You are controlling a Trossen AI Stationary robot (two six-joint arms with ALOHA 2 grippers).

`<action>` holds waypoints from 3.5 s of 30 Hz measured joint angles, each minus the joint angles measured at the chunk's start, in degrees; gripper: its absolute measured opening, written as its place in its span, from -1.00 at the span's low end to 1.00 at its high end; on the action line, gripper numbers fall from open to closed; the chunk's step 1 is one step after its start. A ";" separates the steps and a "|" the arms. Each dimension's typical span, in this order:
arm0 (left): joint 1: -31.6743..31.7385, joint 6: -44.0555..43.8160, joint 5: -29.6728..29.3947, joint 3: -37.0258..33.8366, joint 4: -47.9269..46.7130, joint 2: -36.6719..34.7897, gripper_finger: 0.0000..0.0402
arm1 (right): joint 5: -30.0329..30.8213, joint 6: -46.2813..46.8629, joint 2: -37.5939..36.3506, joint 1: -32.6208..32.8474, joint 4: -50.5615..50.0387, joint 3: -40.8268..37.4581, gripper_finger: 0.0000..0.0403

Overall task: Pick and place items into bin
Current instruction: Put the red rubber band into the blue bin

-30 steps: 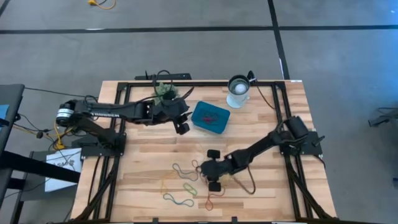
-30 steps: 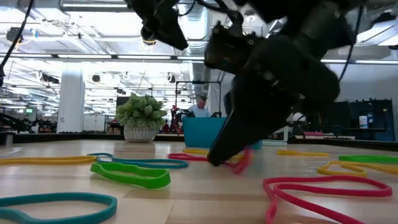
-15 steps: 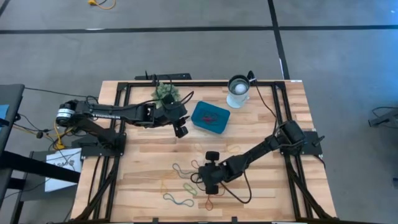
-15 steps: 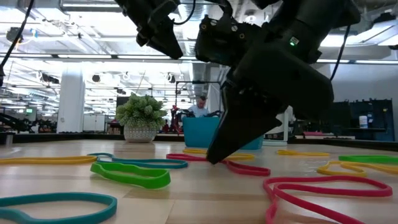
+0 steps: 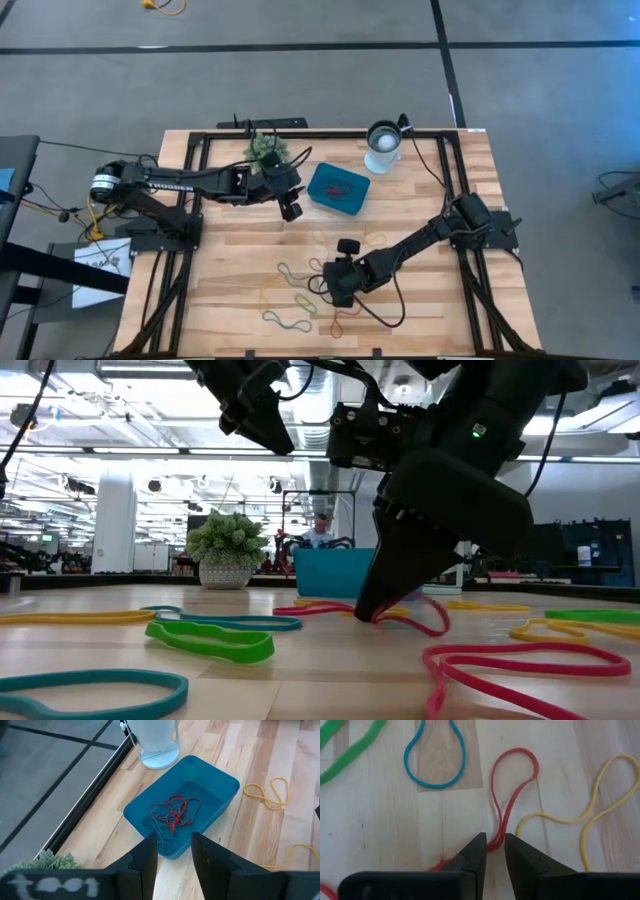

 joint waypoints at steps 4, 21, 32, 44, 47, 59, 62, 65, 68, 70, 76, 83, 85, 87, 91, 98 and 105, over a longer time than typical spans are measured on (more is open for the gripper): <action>0.00 0.00 0.00 0.00 0.01 0.00 -0.45 | 0.00 0.01 0.00 -0.03 0.13 -0.07 -0.68; 0.00 0.32 -0.15 0.00 0.09 0.01 -0.45 | 4.29 -14.22 -6.73 -1.43 -1.07 -0.33 -0.99; 0.07 -1.12 -8.03 0.02 0.07 0.00 -0.46 | 20.70 -21.95 -25.10 -15.29 -17.05 -0.23 -1.00; 0.09 -4.22 -16.96 0.04 -0.09 0.00 -0.46 | 4.67 -22.91 -24.66 -30.63 3.03 -13.56 -1.00; 0.09 -3.98 -16.96 0.04 -0.59 0.01 -0.46 | 6.15 -22.83 -22.83 -30.13 7.93 -15.18 -1.00; 0.07 -3.89 -16.78 0.07 -1.86 0.00 -0.46 | 7.63 -23.14 -19.43 -29.90 10.83 -14.66 -0.98; 0.03 -4.36 -16.51 0.07 -1.78 0.00 -0.46 | 7.35 -23.09 -23.86 -29.40 6.10 -13.09 -0.99; -0.07 -4.52 -14.49 0.07 -1.60 0.00 -0.46 | 7.32 -23.08 -30.26 -27.42 1.65 -12.60 -0.99; -0.64 -4.38 -9.91 0.07 -1.82 0.00 -0.46 | 6.89 -22.19 -37.94 -23.76 -4.49 -12.59 -0.99; -1.45 -2.30 -4.52 0.07 -2.12 0.00 -0.46 | 5.68 -19.62 -43.11 -20.56 -9.23 -12.57 -0.99; -7.05 1.29 8.59 0.04 0.27 1.13 -0.46 | -4.03 -9.26 -55.00 -8.84 -15.89 -16.59 -0.99; -14.99 -2.01 2.50 0.07 2.51 6.32 -0.46 | -9.26 -10.74 -55.67 3.89 3.02 -30.58 -0.96; -16.58 -5.03 -2.33 0.04 2.51 7.10 -0.46 | -9.12 -15.42 -52.82 6.31 9.14 -32.32 -0.93; -17.68 -8.39 -5.98 0.07 2.63 7.43 -0.46 | -9.13 -17.02 -49.36 8.15 14.79 -33.43 -0.90; -20.42 -12.60 -9.07 0.05 2.29 7.54 -0.46 | -9.03 -17.06 -38.90 9.88 26.39 -33.14 -0.79; -23.67 -13.88 -10.86 0.07 2.57 7.54 -0.46 | -12.83 -15.92 -20.87 10.35 24.62 -23.71 -0.59; -24.68 -15.02 -10.99 0.07 2.89 7.54 -0.46 | -13.77 -16.28 -11.56 10.62 14.24 -13.05 -0.50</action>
